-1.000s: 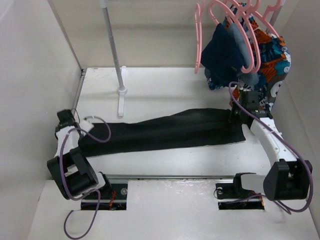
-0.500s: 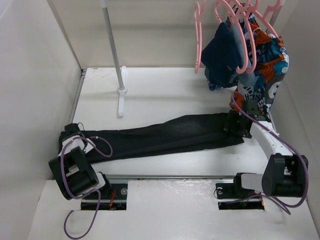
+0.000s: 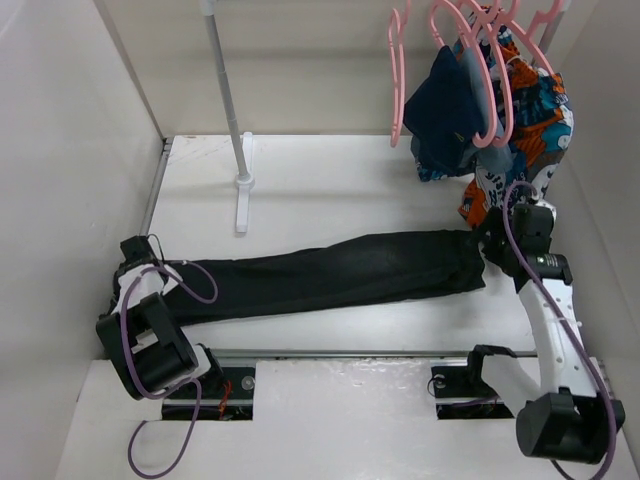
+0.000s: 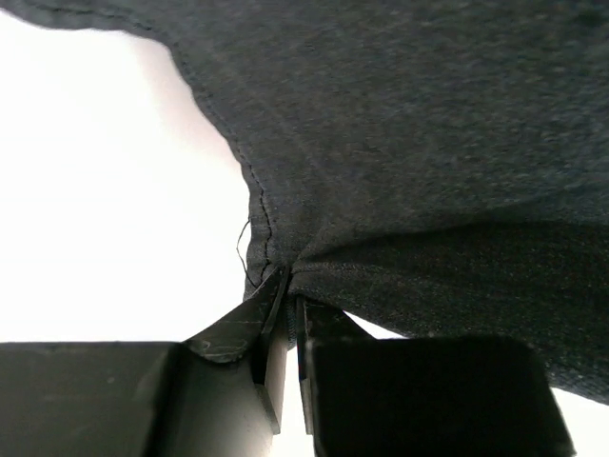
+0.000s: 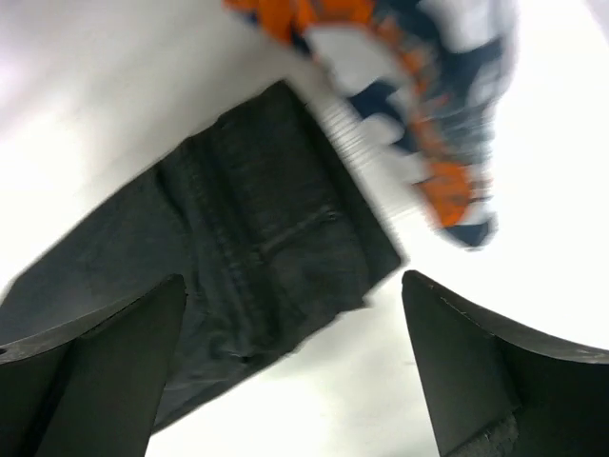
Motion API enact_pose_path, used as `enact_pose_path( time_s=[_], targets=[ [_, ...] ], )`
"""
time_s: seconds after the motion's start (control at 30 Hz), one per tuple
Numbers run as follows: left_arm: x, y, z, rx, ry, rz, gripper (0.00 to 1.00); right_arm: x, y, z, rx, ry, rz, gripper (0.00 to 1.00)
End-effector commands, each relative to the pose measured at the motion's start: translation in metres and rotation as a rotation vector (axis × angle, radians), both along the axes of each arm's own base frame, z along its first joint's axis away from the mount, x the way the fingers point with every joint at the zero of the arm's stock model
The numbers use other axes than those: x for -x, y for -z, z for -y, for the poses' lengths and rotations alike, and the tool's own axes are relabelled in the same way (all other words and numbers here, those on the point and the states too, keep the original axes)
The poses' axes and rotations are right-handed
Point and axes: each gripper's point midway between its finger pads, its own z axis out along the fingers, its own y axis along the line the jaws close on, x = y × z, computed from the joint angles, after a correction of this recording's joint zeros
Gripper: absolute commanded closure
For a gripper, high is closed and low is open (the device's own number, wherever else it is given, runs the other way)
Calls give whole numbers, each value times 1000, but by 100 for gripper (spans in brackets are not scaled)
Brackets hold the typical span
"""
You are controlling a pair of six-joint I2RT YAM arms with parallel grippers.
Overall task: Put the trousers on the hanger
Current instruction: Fold the trousers at the center of the board.
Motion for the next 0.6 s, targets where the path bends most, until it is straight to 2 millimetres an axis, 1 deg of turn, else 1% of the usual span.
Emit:
enact_pose_path(
  time_s=[0.0,0.03,0.1,0.13,0.17,0.2,0.23,0.27,0.37,0.43,0.47,0.5,0.53,0.57],
  targets=[
    [1,-10,-4,-5,-26,1,96,2,32,-28,-253,-12,-60,0],
    [-1,-12,-5,-9,-26,9,96,-7,31,-35,-336,5,-19,0],
    [-1,-12,-5,-10,-26,9,96,-13,29,-47,-457,1,14,0],
    [-2,-11,-4,-2,-30,19,96,-14,29,-49,-496,15,23,0],
    [-2,-11,-4,-2,-30,19,96,-18,24,-54,-547,28,42,0],
    [-2,-11,-4,-2,-30,19,96,-17,18,-59,-597,22,53,0],
    [-2,-9,-4,2,-30,11,96,-16,20,-59,-629,39,49,0],
    [-3,-8,-3,10,-27,15,96,-15,11,-63,-672,56,72,0],
    [-2,-5,-2,15,-43,18,96,-5,12,-72,-784,118,77,0],
    [-4,-8,-4,10,-42,26,96,2,17,-75,-828,164,68,0],
    [-4,-6,-3,15,-43,18,96,7,29,-76,-842,197,48,0],
    [-4,-6,-3,15,-43,18,96,7,32,-75,-860,228,54,0],
    [-4,-6,-3,15,-43,18,96,10,39,-76,-875,248,37,0],
    [-4,-6,-3,15,-43,18,96,15,51,-78,-888,272,8,0]
  ],
)
